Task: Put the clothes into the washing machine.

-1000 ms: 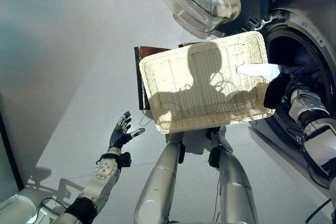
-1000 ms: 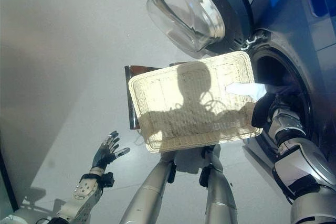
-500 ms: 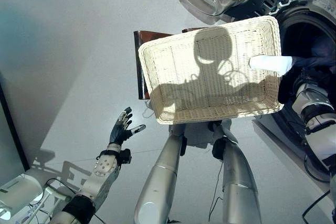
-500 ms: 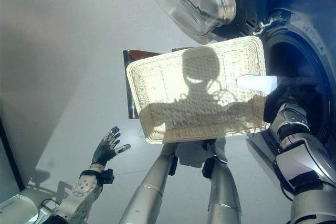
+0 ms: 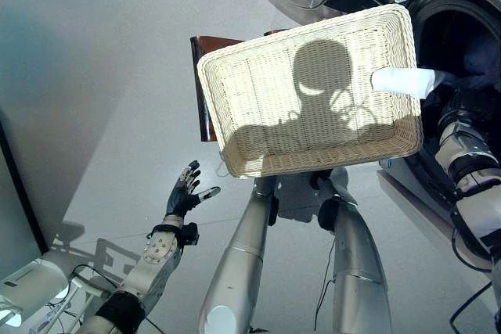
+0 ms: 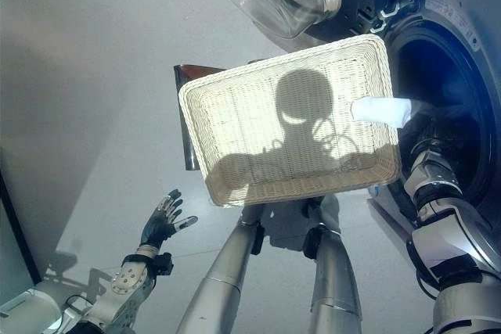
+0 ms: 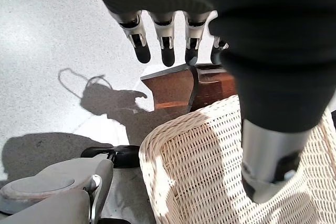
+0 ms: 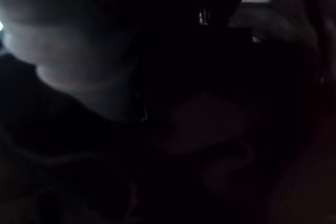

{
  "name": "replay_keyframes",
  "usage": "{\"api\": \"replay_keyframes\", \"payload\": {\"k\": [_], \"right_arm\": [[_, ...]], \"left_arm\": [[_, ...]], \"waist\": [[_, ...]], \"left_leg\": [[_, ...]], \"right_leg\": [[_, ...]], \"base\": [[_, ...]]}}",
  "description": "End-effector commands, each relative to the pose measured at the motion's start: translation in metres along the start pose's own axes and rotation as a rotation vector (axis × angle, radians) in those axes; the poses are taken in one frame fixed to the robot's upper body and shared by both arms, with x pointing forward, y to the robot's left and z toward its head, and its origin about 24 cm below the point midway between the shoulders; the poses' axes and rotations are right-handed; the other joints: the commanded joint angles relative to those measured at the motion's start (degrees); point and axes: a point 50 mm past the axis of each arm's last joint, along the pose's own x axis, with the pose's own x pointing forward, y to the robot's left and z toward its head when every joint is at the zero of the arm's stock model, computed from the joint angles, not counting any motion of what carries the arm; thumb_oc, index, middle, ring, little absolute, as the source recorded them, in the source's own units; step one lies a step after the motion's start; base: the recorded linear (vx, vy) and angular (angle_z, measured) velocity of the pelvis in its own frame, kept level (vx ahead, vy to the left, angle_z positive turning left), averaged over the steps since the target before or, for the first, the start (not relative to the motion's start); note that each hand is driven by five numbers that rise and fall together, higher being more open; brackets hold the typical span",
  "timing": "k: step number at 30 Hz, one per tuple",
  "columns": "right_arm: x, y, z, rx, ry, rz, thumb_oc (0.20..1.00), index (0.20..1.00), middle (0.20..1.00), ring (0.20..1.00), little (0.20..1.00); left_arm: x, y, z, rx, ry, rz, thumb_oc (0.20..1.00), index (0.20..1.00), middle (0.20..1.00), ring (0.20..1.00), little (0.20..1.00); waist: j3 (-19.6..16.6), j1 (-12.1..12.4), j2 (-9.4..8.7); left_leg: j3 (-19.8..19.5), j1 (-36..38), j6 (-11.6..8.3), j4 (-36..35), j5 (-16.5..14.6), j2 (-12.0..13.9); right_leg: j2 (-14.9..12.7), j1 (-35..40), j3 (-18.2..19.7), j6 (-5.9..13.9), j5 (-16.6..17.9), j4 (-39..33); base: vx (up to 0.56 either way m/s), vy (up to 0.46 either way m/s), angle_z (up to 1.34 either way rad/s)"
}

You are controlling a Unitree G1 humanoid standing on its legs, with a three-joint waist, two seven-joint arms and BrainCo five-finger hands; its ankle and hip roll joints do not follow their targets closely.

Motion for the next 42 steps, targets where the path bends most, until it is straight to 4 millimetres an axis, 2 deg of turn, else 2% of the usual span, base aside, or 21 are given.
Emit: {"api": "replay_keyframes", "payload": {"k": [1,2,6,8,13,16,18,19,20,21,22,24,26,28,30,32,36,37,38,39,42], "right_arm": [[0.004,-0.009,-0.035,0.208,0.083,-0.076,0.2,0.2,0.2,0.2,0.2],[0.004,-0.011,-0.032,0.324,0.07,-0.118,0.2,0.2,0.2,0.2,0.2],[0.003,-0.016,-0.025,0.526,0.056,-0.151,0.2,0.2,0.2,0.2,0.2],[0.001,-0.019,-0.019,0.731,0.065,-0.157,0.2,0.2,0.2,0.2,0.2],[-0.001,-0.025,-0.015,0.937,0.082,-0.189,0.2,0.2,0.2,0.2,0.2],[-0.007,-0.032,-0.008,1.434,0.15,-0.226,0.2,0.2,0.2,0.2,0.2],[-0.009,-0.031,-0.009,1.555,0.176,-0.239,0.2,0.2,0.2,0.2,0.2],[-0.01,-0.032,-0.011,1.785,0.229,-0.261,0.2,0.2,0.2,0.2,0.2],[-0.011,-0.033,-0.014,1.961,0.269,-0.293,0.2,0.2,0.2,0.2,0.2],[-0.011,-0.032,-0.015,1.997,0.278,-0.297,0.2,0.2,0.2,0.2,0.2],[-0.012,-0.029,-0.023,2.195,0.347,-0.357,0.2,0.2,0.2,0.2,0.2],[-0.015,-0.023,-0.035,2.439,0.458,-0.473,0.2,0.2,0.2,0.2,0.2],[-0.017,-0.022,-0.044,2.609,0.533,-0.577,0.2,0.2,0.2,0.2,0.2],[-0.017,-0.023,-0.049,2.7,0.583,-0.65,0.2,0.2,0.2,0.2,0.2],[-0.02,-0.024,-0.066,2.797,0.702,-0.879,0.2,0.2,0.2,0.2,0.2],[-0.025,-0.028,-0.089,2.688,0.812,-1.08,0.2,0.2,0.2,0.2,0.2],[-0.028,-0.031,-0.1,2.673,0.945,-1.194,0.2,0.2,0.2,0.2,0.2],[-0.027,-0.028,-0.105,2.679,0.968,-1.204,0.495,0.495,0.495,0.495,0.495],[-0.027,-0.028,-0.105,2.679,0.968,-1.204,0.495,0.495,0.495,0.495,0.495],[-0.025,-0.025,-0.112,2.689,0.964,-1.182,1.0,1.0,1.0,1.0,1.0],[-0.018,-0.018,-0.11,2.67,0.925,-0.968,1.0,1.0,1.0,1.0,1.0]], "left_arm": [[-0.004,-0.004,0.0,-0.037,-0.035,0.019,1.0,1.0,1.0,1.0,1.0],[-0.004,-0.003,-0.001,-0.04,-0.035,0.023,1.0,1.0,1.0,1.0,1.0],[-0.006,-0.003,-0.003,-0.044,-0.037,0.031,1.0,1.0,1.0,1.0,1.0],[-0.009,-0.004,-0.005,-0.054,-0.034,0.044,1.0,1.0,1.0,1.0,1.0],[-0.012,-0.005,-0.008,-0.064,-0.032,0.057,1.0,1.0,1.0,1.0,1.0],[-0.016,-0.008,-0.014,-0.083,-0.023,0.077,1.0,1.0,1.0,1.0,1.0],[-0.016,-0.01,-0.015,-0.085,-0.02,0.078,1.0,1.0,1.0,1.0,1.0],[-0.016,-0.013,-0.017,-0.089,-0.015,0.08,1.0,1.0,1.0,1.0,1.0],[-0.016,-0.014,-0.018,-0.09,-0.013,0.082,1.0,1.0,1.0,1.0,1.0],[-0.016,-0.014,-0.019,-0.088,-0.013,0.081,1.0,1.0,1.0,1.0,1.0],[-0.016,-0.016,-0.02,-0.088,-0.009,0.082,1.0,1.0,1.0,1.0,1.0],[-0.015,-0.019,-0.02,-0.087,-0.007,0.085,1.0,1.0,1.0,1.0,1.0],[-0.014,-0.022,-0.018,-0.087,-0.009,0.086,1.0,1.0,1.0,1.0,1.0],[-0.014,-0.024,-0.018,-0.088,-0.01,0.088,1.0,1.0,1.0,1.0,1.0],[-0.013,-0.026,-0.017,-0.084,-0.011,0.088,1.0,1.0,1.0,1.0,1.0],[-0.013,-0.025,-0.015,-0.085,-0.009,0.089,1.0,1.0,1.0,1.0,1.0],[-0.014,-0.023,-0.014,-0.085,-0.002,0.096,1.0,1.0,1.0,1.0,1.0],[-0.013,-0.021,-0.012,-0.083,0.0,0.096,1.0,1.0,1.0,1.0,1.0],[-0.013,-0.021,-0.012,-0.083,0.0,0.096,1.0,1.0,1.0,1.0,1.0],[-0.011,-0.02,-0.01,-0.077,0.001,0.091,1.0,1.0,1.0,1.0,1.0],[-0.008,-0.019,-0.005,-0.079,-0.002,0.082,1.0,1.0,1.0,1.0,1.0]], "waist": [[-1.05,-0.42,1.99],[-1.05,-0.79,1.92],[-1.05,-1.45,1.67],[-1.05,-2.2,1.41],[-1.05,-2.82,1.15],[-1.05,-3.91,1.09],[-1.05,-4.02,1.18],[-1.05,-4.27,1.38],[-1.05,-4.4,1.55],[-1.05,-4.35,1.54],[-1.05,-4.61,1.71],[-1.05,-4.97,1.97],[-1.05,-5.04,2.18],[-1.05,-5.15,2.33],[-1.05,-5.29,2.63],[-1.05,-5.68,2.94],[-1.05,-5.68,3.28],[-1.05,-5.6,3.33],[-1.05,-5.6,3.33],[-1.05,-5.46,3.37],[-1.05,-5.4,3.55]], "left_leg": [[1.17,-0.48,2.98,3.05,-1.54,-1.32],[1.44,-0.09,3.0,2.94,-1.79,-1.24],[1.97,0.42,2.97,3.04,-2.28,-1.12],[2.64,1.27,2.86,2.92,-2.73,-0.91],[2.92,2.31,3.0,2.84,-3.33,-0.97],[3.76,3.25,3.04,3.65,-4.4,-1.16],[4.07,3.49,3.05,3.74,-4.6,-1.12],[4.48,3.69,3.11,4.11,-4.98,-1.22],[4.67,3.91,3.16,4.25,-5.25,-1.25],[4.71,3.96,3.17,4.29,-5.32,-1.25],[4.98,4.33,3.24,4.45,-5.61,-1.36],[5.32,4.79,3.36,4.21,-5.68,-1.47],[5.54,4.97,3.52,3.93,-5.58,-1.63],[5.69,5.06,3.56,3.82,-5.52,-1.63],[6.06,5.42,3.63,3.5,-5.46,-1.58],[6.16,5.65,3.63,3.71,-5.34,-1.66],[6.16,5.9,3.75,4.1,-5.48,-1.85],[6.06,5.94,3.77,4.14,-5.42,-1.94],[6.06,5.94,3.77,4.14,-5.42,-1.94],[5.97,5.98,3.81,4.27,-5.36,-2.05],[6.01,5.93,3.96,4.91,-5.41,-2.35]], "right_leg": [[3.53,2.17,2.24,3.16,7.03,-5.82],[3.59,2.35,2.47,3.21,7.03,-5.85],[3.71,2.72,2.86,3.27,7.01,-5.97],[3.95,3.29,3.34,3.27,6.85,-6.08],[4.11,3.94,3.82,3.32,6.8,-6.23],[4.55,4.6,4.91,3.17,6.14,-5.6],[4.54,4.72,4.99,3.16,5.99,-5.43],[4.47,4.88,5.18,3.12,5.74,-5.22],[4.43,5.01,5.24,3.14,5.57,-5.05],[4.42,5.05,5.25,3.15,5.53,-5.01],[4.43,5.3,5.38,3.16,5.3,-4.76],[4.39,5.66,5.47,3.29,5.26,-4.73],[4.42,5.75,5.56,3.27,5.27,-4.77],[4.44,5.78,5.63,3.27,5.23,-4.67],[4.46,5.9,5.69,3.31,5.03,-4.28],[4.45,6.05,5.93,3.28,4.99,-3.71],[4.59,6.21,6.22,3.16,4.47,-2.83],[4.51,6.36,6.21,3.18,4.41,-2.8],[4.51,6.36,6.21,3.18,4.41,-2.8],[4.36,6.54,6.12,3.19,4.41,-2.76],[4.21,6.8,6.17,3.21,4.37,-2.71]], "base": [[0.0,0.0,0.0],[-0.01,0.031,-0.02],[-0.01,0.042,-0.05],[0.0,0.074,-0.15],[-0.01,0.055,-0.1],[0.01,0.117,-0.15],[0.01,0.048,-0.16],[0.01,0.05,-0.1],[0.01,0.049,-0.07],[0.01,0.037,-0.04],[0.0,0.0,0.0],[0.01,0.019,-0.01],[0.01,0.025,-0.03],[0.0,0.0,0.0],[0.01,0.017,-0.01],[0.03,0.037,0.0],[0.0,0.004,-0.01],[0.01,0.003,-0.05],[0.01,-0.003,-0.05],[0.0,0.0,0.0],[0.0,0.011,0.03]]}}
